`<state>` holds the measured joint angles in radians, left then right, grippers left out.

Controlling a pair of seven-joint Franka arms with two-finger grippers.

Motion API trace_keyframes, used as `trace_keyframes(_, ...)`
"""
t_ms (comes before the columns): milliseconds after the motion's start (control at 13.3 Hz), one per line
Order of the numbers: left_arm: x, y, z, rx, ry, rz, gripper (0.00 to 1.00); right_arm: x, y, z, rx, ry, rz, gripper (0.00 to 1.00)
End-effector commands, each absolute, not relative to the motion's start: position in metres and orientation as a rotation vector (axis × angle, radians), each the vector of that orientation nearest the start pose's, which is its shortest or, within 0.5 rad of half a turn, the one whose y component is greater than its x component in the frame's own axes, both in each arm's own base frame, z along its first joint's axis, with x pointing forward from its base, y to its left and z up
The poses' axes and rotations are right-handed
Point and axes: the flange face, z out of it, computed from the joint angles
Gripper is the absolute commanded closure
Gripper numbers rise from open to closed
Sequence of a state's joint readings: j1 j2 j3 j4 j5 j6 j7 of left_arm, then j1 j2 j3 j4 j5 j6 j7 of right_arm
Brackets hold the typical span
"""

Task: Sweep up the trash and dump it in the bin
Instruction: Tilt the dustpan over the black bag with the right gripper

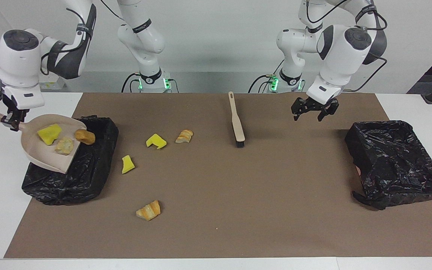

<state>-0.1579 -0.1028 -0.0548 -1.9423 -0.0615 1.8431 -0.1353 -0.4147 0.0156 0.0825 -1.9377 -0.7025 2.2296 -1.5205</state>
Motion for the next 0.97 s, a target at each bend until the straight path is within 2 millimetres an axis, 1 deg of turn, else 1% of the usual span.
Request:
trace_keyframes(0,0.529,-0.101,0.548,-3.173,0.099,0.04,0.0,0.551,-0.186,0.515,1.717,1.688,-0.516,1.0)
trace_keyframes(75,0.533,-0.09,0.56,-3.172,0.092,0.058,0.0,0.552,-0.177,0.517,1.685,1.685,-0.545,1.0)
trace_keyframes(150,0.531,-0.078,0.577,-3.173,0.128,0.064,0.0,0.552,-0.173,0.518,1.708,1.628,-0.547,1.0)
trace_keyframes(225,0.53,-0.066,0.59,-3.174,0.116,0.066,0.0,0.55,-0.173,0.522,1.675,1.573,-0.586,1.0)
trace_keyframes(300,0.527,-0.062,0.607,-3.174,0.105,0.077,0.0,0.547,-0.173,0.525,1.653,1.558,-0.633,1.0)
trace_keyframes(375,0.522,-0.063,0.624,-3.171,0.111,0.092,0.0,0.546,-0.16,0.525,1.633,1.56,-0.65,1.0)
trace_keyframes(450,0.521,-0.064,0.628,-3.17,0.119,0.104,0.0,0.543,-0.154,0.526,1.66,1.511,-0.662,1.0)
trace_keyframes(525,0.521,-0.062,0.623,-3.169,0.13,0.111,0.0,0.54,-0.147,0.527,1.65,1.458,-0.691,1.0)
trace_keyframes(675,0.521,-0.054,0.621,-3.159,0.139,0.109,0.0,0.536,-0.134,0.528,1.612,1.463,-0.697,1.0)
trace_keyframes(750,0.521,-0.054,0.621,-3.15,0.143,0.108,0.0,0.539,-0.124,0.531,1.539,1.469,-0.708,1.0)
trace_keyframes(900,0.521,-0.054,0.622,-3.151,0.148,0.096,0.0,0.542,-0.119,0.534,1.483,1.472,-0.717,1.0)
